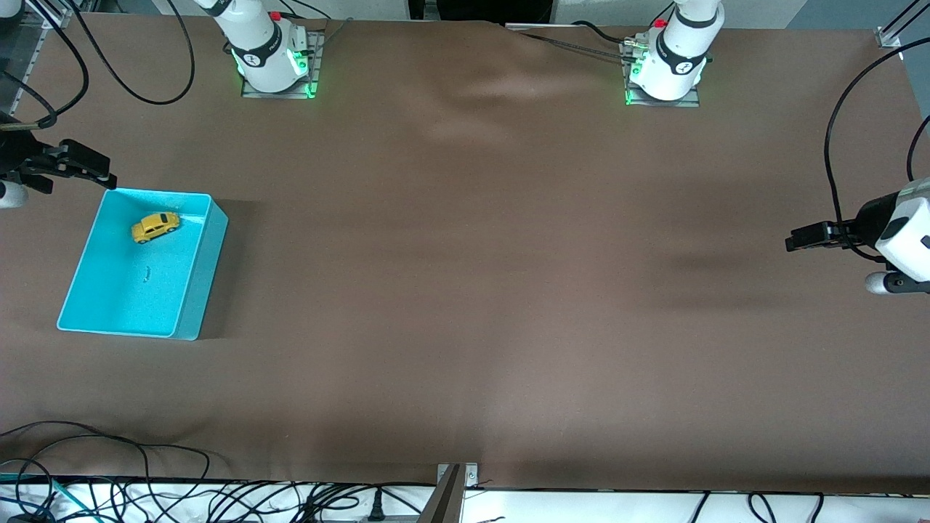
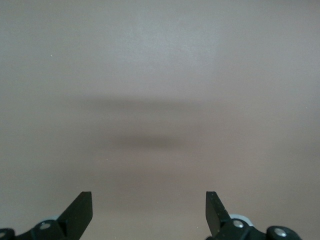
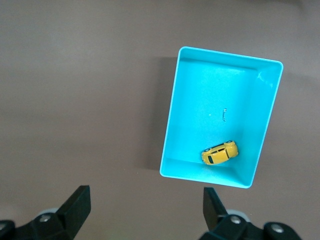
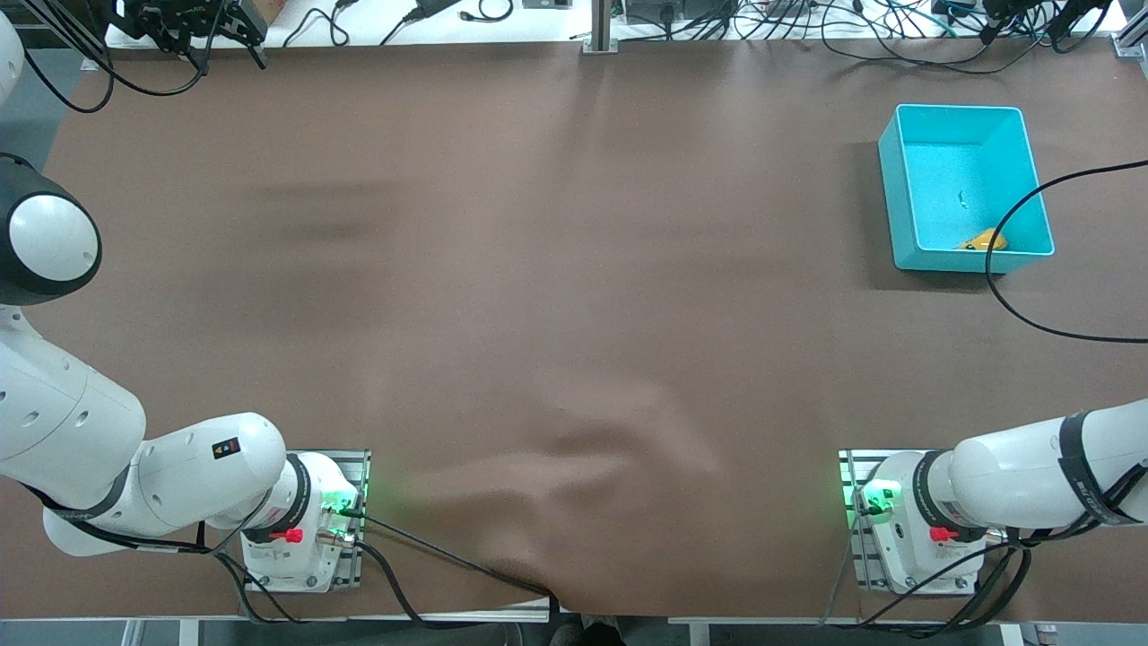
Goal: Wind up and store yellow beetle car
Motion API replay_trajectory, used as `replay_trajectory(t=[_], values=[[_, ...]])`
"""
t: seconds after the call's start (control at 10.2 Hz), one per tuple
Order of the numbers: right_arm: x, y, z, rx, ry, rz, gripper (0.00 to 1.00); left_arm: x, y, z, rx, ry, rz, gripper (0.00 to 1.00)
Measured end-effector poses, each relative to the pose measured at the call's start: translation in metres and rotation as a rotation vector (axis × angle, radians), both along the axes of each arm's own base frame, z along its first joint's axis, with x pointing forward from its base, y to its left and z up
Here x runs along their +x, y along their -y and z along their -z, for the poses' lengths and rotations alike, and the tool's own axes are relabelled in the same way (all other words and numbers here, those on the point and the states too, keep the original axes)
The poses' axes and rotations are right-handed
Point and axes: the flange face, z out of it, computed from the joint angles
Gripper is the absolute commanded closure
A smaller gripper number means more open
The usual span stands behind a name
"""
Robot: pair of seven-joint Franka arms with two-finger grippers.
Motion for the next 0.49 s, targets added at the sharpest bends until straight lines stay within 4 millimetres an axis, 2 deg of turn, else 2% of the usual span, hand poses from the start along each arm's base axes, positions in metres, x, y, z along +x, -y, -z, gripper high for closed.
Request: replay_trajectory(t=[0.2, 0.49], values=[[0.0010, 0.0068, 0.0033, -0.001, -0.006, 0.012, 0.00, 0.0000, 0.0001, 0.0000, 0.000, 0.000, 0.000, 0.00], [0.0019, -0.0007, 0.0041, 0.019, -0.006, 0.003, 0.00, 0.0000, 0.0001, 0.0000, 0.000, 0.000, 0.000, 0.00]])
